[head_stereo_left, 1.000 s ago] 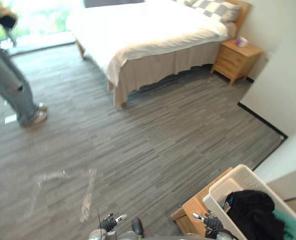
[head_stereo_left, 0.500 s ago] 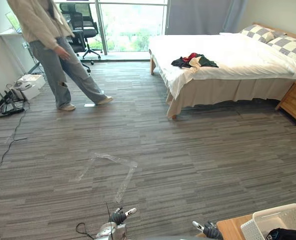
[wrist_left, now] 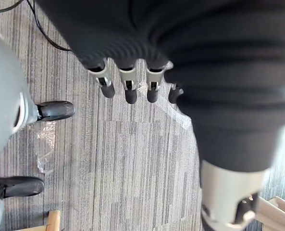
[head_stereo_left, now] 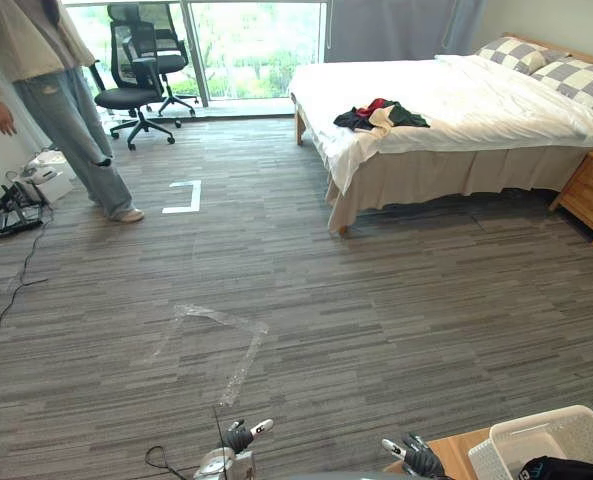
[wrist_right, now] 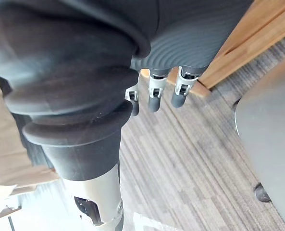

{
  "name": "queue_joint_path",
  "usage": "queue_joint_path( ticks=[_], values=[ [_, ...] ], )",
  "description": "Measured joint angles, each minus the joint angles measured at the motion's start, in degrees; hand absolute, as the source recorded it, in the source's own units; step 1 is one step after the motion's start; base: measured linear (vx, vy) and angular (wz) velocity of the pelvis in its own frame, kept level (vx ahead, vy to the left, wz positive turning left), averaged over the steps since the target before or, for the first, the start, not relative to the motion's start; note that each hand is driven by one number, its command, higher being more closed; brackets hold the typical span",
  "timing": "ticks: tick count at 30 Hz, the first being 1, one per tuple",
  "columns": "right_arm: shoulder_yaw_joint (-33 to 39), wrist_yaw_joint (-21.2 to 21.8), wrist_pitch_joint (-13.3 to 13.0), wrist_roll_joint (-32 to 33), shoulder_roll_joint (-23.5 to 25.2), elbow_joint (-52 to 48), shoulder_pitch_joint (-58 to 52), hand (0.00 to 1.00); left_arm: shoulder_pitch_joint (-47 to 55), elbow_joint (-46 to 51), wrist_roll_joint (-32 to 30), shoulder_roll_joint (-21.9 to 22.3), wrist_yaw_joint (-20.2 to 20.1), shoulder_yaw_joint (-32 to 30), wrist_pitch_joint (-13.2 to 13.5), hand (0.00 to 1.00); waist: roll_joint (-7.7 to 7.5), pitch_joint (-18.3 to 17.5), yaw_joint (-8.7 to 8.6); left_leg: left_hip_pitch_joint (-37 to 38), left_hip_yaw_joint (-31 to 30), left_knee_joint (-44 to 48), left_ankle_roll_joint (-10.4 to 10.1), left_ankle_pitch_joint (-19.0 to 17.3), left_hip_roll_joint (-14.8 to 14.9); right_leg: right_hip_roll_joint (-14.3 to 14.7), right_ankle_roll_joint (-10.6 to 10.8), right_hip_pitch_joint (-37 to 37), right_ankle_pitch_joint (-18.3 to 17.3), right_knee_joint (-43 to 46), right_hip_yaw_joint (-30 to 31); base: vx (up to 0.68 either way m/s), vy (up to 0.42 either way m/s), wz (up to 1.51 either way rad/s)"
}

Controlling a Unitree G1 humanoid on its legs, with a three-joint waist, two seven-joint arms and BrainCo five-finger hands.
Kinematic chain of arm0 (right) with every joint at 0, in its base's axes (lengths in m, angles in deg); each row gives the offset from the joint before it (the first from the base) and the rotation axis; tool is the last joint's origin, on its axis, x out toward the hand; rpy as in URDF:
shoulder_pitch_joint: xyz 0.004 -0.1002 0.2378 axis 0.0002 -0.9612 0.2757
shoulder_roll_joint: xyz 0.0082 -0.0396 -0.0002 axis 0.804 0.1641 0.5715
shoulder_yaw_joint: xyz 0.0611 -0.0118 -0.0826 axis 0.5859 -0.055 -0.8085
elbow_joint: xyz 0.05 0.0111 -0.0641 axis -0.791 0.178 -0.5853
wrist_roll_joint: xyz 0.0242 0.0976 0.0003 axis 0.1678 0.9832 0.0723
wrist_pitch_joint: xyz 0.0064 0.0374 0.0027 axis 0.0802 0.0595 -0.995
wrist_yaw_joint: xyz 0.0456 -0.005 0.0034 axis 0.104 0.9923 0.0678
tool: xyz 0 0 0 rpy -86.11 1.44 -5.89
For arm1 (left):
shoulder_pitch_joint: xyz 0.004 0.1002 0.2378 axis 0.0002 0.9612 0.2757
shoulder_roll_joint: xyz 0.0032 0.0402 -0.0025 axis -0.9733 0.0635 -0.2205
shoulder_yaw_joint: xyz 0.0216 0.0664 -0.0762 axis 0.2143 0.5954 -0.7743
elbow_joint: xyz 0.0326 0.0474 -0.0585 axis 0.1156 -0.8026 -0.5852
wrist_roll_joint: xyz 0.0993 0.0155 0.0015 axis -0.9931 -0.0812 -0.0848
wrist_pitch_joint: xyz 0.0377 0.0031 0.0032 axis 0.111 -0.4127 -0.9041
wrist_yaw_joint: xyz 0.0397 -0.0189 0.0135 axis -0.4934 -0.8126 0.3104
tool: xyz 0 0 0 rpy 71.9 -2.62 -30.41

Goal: Tidy the bed and pick cloth on bed and put in laundry

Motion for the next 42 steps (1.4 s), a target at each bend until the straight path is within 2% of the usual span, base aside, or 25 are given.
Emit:
queue_joint_path(
  ticks=[2,4,5,6,9,12,14,15,17,18,19,20,21,24,27,29,30,32,34,35,36,37,39,41,42],
  values=[
    [-0.7,0.9,-0.6,0.0,0.1,-0.1,0.0,0.0,0.0,1.2,0.0,-0.3,0.4,-1.9,0.0,0.0,-0.6,0.7,0.05,-6.7,-0.1,14.7,0.9,-0.7,3.6,0.1,-0.5,0.0,-0.3,0.1,-0.1,0.01,-0.192,-0.19],
    [-2.5,2.1,-1.3,0.5,-2.4,-1.9,0.2,0.0,1.0,1.7,0.2,0.4,1.3,-5.4,0.0,0.0,2.67,2.7,1.02,-15.0,-4.3,36.1,0.7,1.4,11.0,3.3,-2.8,1.2,-0.9,1.4,1.1,0.0,-0.192,-0.63],
    [-2.6,2.0,-1.6,0.5,-2.6,-2.3,0.4,0.0,1.8,1.5,0.4,0.2,1.3,-5.6,-0.1,0.0,3.01,3.4,0.75,-17.4,-5.6,40.1,-0.2,3.0,11.7,3.8,-3.4,1.5,-1.1,1.5,1.8,0.07,-0.089,-0.48],
    [-2.6,1.9,-1.7,0.6,-2.9,-2.6,0.7,0.0,2.4,1.9,2.1,0.3,1.2,-6.0,0.1,0.0,3.35,3.7,0.74,-19.3,-6.9,42.0,-1.0,-0.9,10.6,3.6,-4.3,2.6,-1.6,1.7,3.2,0.07,-0.041,-0.24],
    [-4.0,2.3,-1.5,-1.2,-4.6,-1.5,2.4,0.0,3.6,3.0,3.1,0.9,1.0,-5.9,1.4,0.0,4.29,4.4,1.4,-19.6,-4.9,25.0,1.6,-4.1,3.3,1.5,-4.8,4.0,-3.2,1.7,6.4,0.24,0.015,-0.41],
    [-4.1,2.3,-1.7,-2.3,-5.6,-1.5,2.5,0.0,5.8,5.0,3.5,1.7,0.8,-8.5,2.3,0.0,5.58,5.2,2.63,-20.7,-3.5,5.9,-0.7,-0.5,3.1,2.0,-4.1,4.4,-5.5,1.2,9.6,0.27,0.121,-0.75],
    [-4.1,2.4,-1.9,-2.4,-5.5,-1.3,2.5,0.0,7.9,4.6,2.9,1.2,-0.2,-9.6,2.4,0.0,5.52,5.1,2.62,-21.3,-4.4,4.9,-0.7,-0.7,5.3,2.2,-4.0,6.2,-8.2,0.7,12.4,0.44,0.251,-0.86],
    [-3.8,2.5,-2.2,-2.5,-5.0,-0.3,2.6,0.0,9.4,3.1,2.2,0.4,-0.7,-9.6,2.1,0.0,4.29,5.1,2.6,-21.9,-4.3,10.3,1.5,1.1,5.8,0.7,-4.3,8.7,-10.1,-0.7,14.0,0.53,0.332,-0.91],
    [-2.8,3.6,-2.8,-3.1,-4.4,1.5,2.2,0.0,11.3,1.4,1.1,-0.7,-1.3,-9.3,2.1,0.0,2.44,3.9,3.08,-22.8,-2.6,15.5,4.1,-0.8,4.3,-2.1,-4.6,9.0,-10.6,1.9,14.2,0.6,0.277,-0.59],
    [-2.2,4.6,-3.4,-3.8,-2.9,2.4,2.3,0.0,10.4,-0.3,-1.1,-2.8,-1.9,-8.3,1.7,0.0,-0.27,3.4,2.37,-22.2,-2.7,16.3,6.9,-2.7,1.9,-1.9,1.9,2.7,-10.0,19.0,11.6,0.61,0.196,-0.12],
    [-2.0,4.9,-3.7,-3.9,-2.3,2.4,2.5,0.0,9.8,-1.3,-1.7,-3.8,-2.0,-7.1,1.5,0.0,-0.94,3.6,2.15,-21.0,-2.7,15.7,7.6,-3.1,0.8,-2.6,4.7,0.2,-8.0,24.8,10.3,0.59,0.193,0.25],
    [-1.2,5.8,-4.6,-3.3,-1.8,2.3,2.3,0.0,9.2,-2.9,-3.4,-5.3,-2.6,-4.4,0.9,0.0,-1.77,3.9,1.62,-17.4,-2.6,13.4,8.3,-4.2,-1.5,-4.1,12.9,-3.0,-1.8,34.0,8.9,0.66,0.256,0.21],
    [-1.2,6.0,-5.4,-3.3,-1.8,2.4,2.4,0.0,9.1,-3.6,-4.8,-6.0,-2.8,-2.1,0.4,0.0,-1.34,4.5,1.55,-12.4,-2.0,10.4,8.1,-5.1,-3.1,-6.5,13.9,-5.8,1.6,42.3,5.8,0.64,0.254,0.02],
    [-1.3,5.5,-7.0,-3.3,-2.4,2.3,3.6,0.0,8.9,-4.0,-6.2,-6.6,-2.8,1.7,0.4,0.0,-0.16,5.2,2.07,-1.0,-0.1,2.9,7.1,-6.3,-4.6,-9.7,7.4,-12.3,-3.3,48.3,-5.7,0.46,0.188,-0.35],
    [-1.3,5.0,-8.2,-1.4,-3.3,1.4,4.0,0.0,6.6,-4.7,-6.9,-6.9,-4.8,3.7,0.5,0.0,1.2,6.2,0.09,4.7,0.0,-1.8,5.8,-7.7,-4.1,-5.0,6.0,-20.4,-5.1,32.8,-13.8,0.42,0.077,-0.07],
    [-1.4,4.2,-7.9,0.2,-2.8,-0.5,3.8,0.0,5.2,-4.7,-7.8,-7.3,-6.0,4.2,0.5,0.0,1.1,7.4,-0.86,7.7,0.5,-3.6,5.2,-8.1,-4.2,-2.6,3.2,-22.4,1.4,14.2,-19.7,0.4,0.004,0.04],
    [-1.3,3.3,-7.6,1.0,-2.2,-1.7,3.3,0.0,4.8,-4.6,-8.2,-7.6,-6.7,4.1,0.5,0.0,0.26,7.7,-0.89,9.7,0.9,-4.9,4.9,-8.3,-5.6,-2.3,3.8,-23.4,7.0,4.4,-22.5,0.49,-0.017,0.1],
    [-1.0,2.8,-7.5,2.2,-1.5,-3.0,2.6,0.0,4.9,-4.6,-9.5,-7.8,-7.5,3.1,0.5,0.0,-0.72,8.3,-0.89,14.4,1.2,-6.0,2.7,-10.4,-7.3,-2.9,2.9,-24.9,9.8,1.6,-22.4,0.62,-0.08,0.25],
    [-1.1,2.2,-6.8,2.2,-1.6,-4.9,1.3,0.0,6.0,-3.3,-10.6,-7.0,-7.7,1.3,0.5,0.0,-0.4,7.9,-1.11,19.0,0.8,-5.1,0.3,-15.0,-6.7,-2.8,-1.8,-23.5,9.0,3.5,-22.6,0.68,-0.169,0.37],
    [-1.0,2.3,-6.3,2.3,-2.1,-6.1,0.3,0.0,7.3,-2.7,-10.7,-6.0,-7.9,0.4,0.4,0.0,0.65,7.5,-0.94,20.4,0.1,-1.1,-2.0,-16.9,-5.1,-2.0,-6.5,-22.8,12.1,6.2,-23.3,0.74,-0.274,0.08],
    [-1.0,2.2,-5.4,2.2,-2.1,-6.2,0.6,0.0,7.7,-2.0,-10.4,-5.8,-8.6,-0.7,0.3,0.0,0.68,7.2,-0.51,16.6,0.3,10.6,-2.9,-16.4,-1.9,-1.4,-8.3,-21.7,14.1,7.4,-23.4,0.86,-0.393,-0.03],
    [-1.0,2.3,-5.3,2.2,-2.2,-6.6,0.6,0.0,8.0,-1.9,-10.1,-5.4,-9.1,-0.7,0.2,0.0,1.41,6.9,-0.66,13.9,-0.1,18.4,-4.1,-15.5,0.4,-0.6,-8.4,-20.7,14.2,7.2,-23.6,0.69,-0.327,-0.31],
    [-1.0,2.3,-5.0,2.0,-4.0,-7.3,0.9,0.0,7.9,-1.7,-8.7,-3.0,-10.3,-2.3,1.1,0.0,5.37,7.0,0.14,1.7,-3.9,46.9,-4.2,-1.4,10.5,5.0,-10.1,-14.5,11.1,3.3,-21.2,0.67,-0.222,-0.61],
    [-0.9,2.2,-4.5,0.8,-4.4,-6.7,1.3,0.0,7.8,-0.8,-7.7,-2.2,-10.7,-2.7,1.8,0.0,6.27,7.6,0.45,-5.8,-5.3,56.3,-3.2,-3.4,14.0,7.0,-9.9,-9.0,9.6,0.6,-19.2,0.78,-0.197,-0.69],
    [-0.9,2.2,-4.3,-0.3,-4.1,-6.7,1.2,0.0,7.8,0.3,-7.0,-2.3,-11.1,-2.3,2.6,0.0,5.37,7.9,1.26,-9.3,-5.4,55.6,-2.9,-4.9,14.1,6.9,-9.0,-4.3,8.7,-1.5,-18.1,0.65,-0.173,-0.56]
  ],
)
